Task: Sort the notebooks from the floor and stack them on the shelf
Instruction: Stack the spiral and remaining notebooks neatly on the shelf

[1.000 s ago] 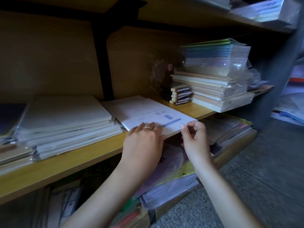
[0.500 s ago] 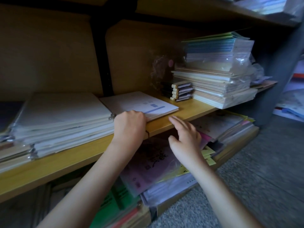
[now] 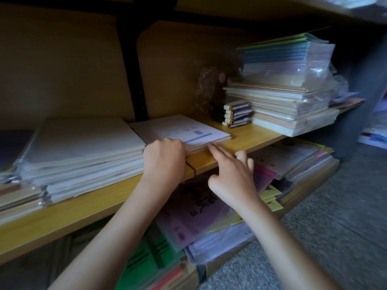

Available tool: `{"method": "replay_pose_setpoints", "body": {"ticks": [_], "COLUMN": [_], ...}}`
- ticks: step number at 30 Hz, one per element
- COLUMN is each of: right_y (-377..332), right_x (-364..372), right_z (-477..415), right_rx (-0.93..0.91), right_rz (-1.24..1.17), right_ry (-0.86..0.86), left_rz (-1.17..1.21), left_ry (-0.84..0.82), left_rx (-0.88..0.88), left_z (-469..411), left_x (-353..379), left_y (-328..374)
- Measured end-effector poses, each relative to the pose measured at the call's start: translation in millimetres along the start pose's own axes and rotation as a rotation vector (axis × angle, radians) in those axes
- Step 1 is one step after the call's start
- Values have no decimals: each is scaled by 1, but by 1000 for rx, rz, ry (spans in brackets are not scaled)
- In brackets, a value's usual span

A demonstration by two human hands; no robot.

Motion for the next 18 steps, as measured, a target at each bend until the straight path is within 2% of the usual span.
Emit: {"method": "replay_pose_setpoints", "body": {"ticks": [4,10,13,15,18], "right_y": [1,5,9,16,41], "right_x": [2,6,5,-2,-24], "right_z": [-3,-3,1,11,41], "right_rx": [-43,-107,-181,-215,-261], "right_rz": [90,144,95,12,-54], "right_ry": [16,-5,-44,-19,154], "left_rz": [25,127,172,258,530], "left_ry": [30,67,87,180,365], "left_rx": [64,4,-4,56,276], "left_z": [0,3,6,14,41], "left_x": [2,2,-2,-8,-27], "left_y": [0,-1,-2,0,20]}}
Point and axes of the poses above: each hand's wrist, its own z-axis away from the middle knuckle, its own x-axis out of the palm, y = z × x, the point moved 4 cm from there along -z, towards the middle knuckle, and after that the axes turned 10 degrees about y, right-handed, at the moved point
